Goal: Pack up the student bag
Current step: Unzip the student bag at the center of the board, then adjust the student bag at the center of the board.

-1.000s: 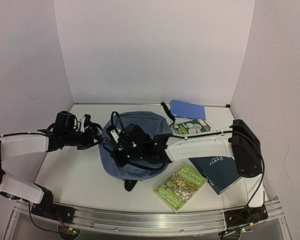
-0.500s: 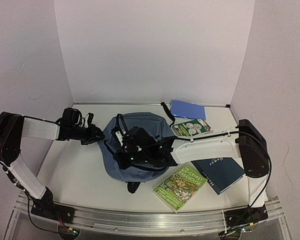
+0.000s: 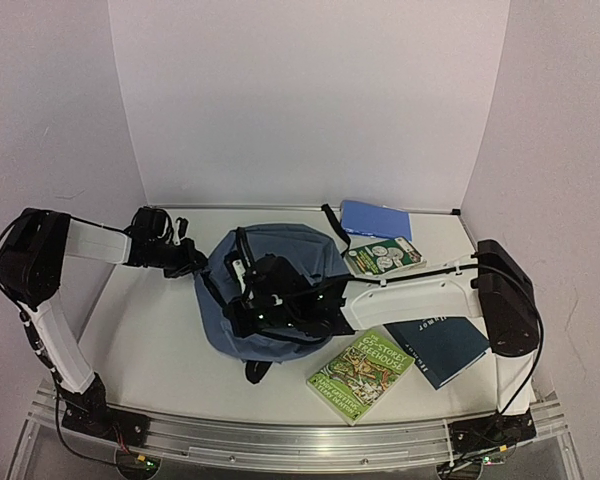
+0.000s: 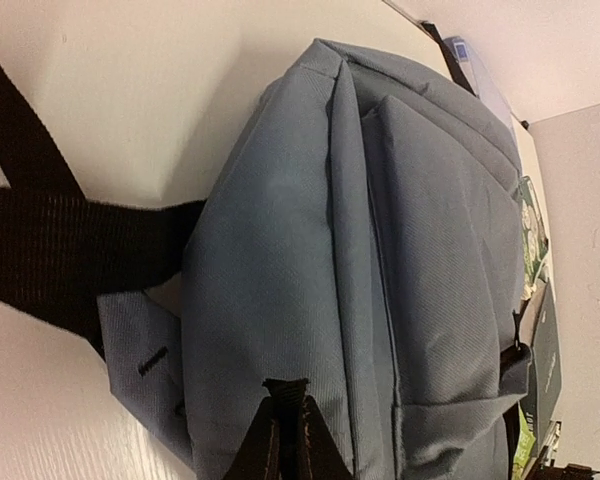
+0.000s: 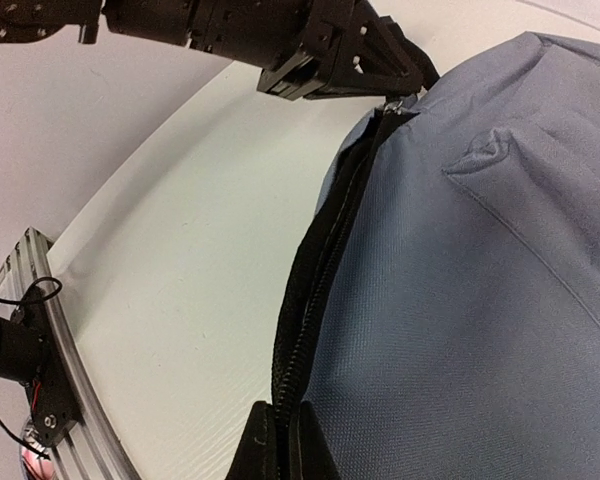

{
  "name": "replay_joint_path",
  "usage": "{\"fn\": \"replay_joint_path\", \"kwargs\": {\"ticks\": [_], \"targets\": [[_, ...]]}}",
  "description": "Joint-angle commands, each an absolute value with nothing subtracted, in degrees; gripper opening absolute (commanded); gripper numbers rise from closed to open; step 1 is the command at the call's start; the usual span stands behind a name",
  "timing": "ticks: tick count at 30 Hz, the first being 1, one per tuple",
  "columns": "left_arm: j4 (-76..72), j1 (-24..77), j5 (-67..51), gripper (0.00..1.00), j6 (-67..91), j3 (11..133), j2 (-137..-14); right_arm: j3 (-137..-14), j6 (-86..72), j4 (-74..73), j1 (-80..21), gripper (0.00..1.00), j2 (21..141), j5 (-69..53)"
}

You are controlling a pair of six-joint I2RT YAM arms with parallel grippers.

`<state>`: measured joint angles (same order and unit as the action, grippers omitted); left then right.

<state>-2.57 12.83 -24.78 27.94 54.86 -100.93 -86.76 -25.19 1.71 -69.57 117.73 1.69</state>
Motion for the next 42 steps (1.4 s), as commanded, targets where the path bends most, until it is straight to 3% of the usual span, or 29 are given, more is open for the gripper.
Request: {"fn": "replay_joint_path", "kwargs": {"ticks": [1, 7, 12, 15, 17, 25, 34, 42], "targets": [[-11.22, 8.53, -15.56, 0.0, 23.6, 62.61, -105.03, -88.18, -28.25, 1.73, -74.05, 0.0, 114.52, -2.13], [-6.79, 8.46, -20.0, 0.02, 20.05, 68.53, -105.54, -91.25, -30.29, 0.57, -74.01, 0.0, 114.33, 8.89], [1.89, 8.47, -23.07, 0.56, 19.98, 69.14, -99.32, -94.99, -31.06, -3.91, -72.58, 0.0, 114.13, 16.27], [8.01, 8.45, -23.5, 0.75, 22.46, 67.39, -94.12, -98.41, -31.17, -6.69, -70.22, 0.0, 115.17, 15.57], [11.68, 8.55, -24.67, 0.81, 25.08, 65.61, -90.35, -100.15, -31.03, -8.1, -68.53, 0.0, 115.81, 15.31], [13.47, 9.77, -27.66, 0.85, 39.36, 49.96, -74.26, -104.22, -31.98, -9.93, -58.75, 0.0, 117.74, 9.93], [14.19, 21.74, -26.26, 0.87, 49.05, 43.47, -71.18, -107.02, -32.35, -10.28, -54.45, 0.0, 120.64, 4.44], [15.88, 22.82, -23.79, 0.88, 50.54, 38.27, -70.2, -106.76, -32.08, -10.28, -54.39, 0.0, 120.12, 4.34]]}}
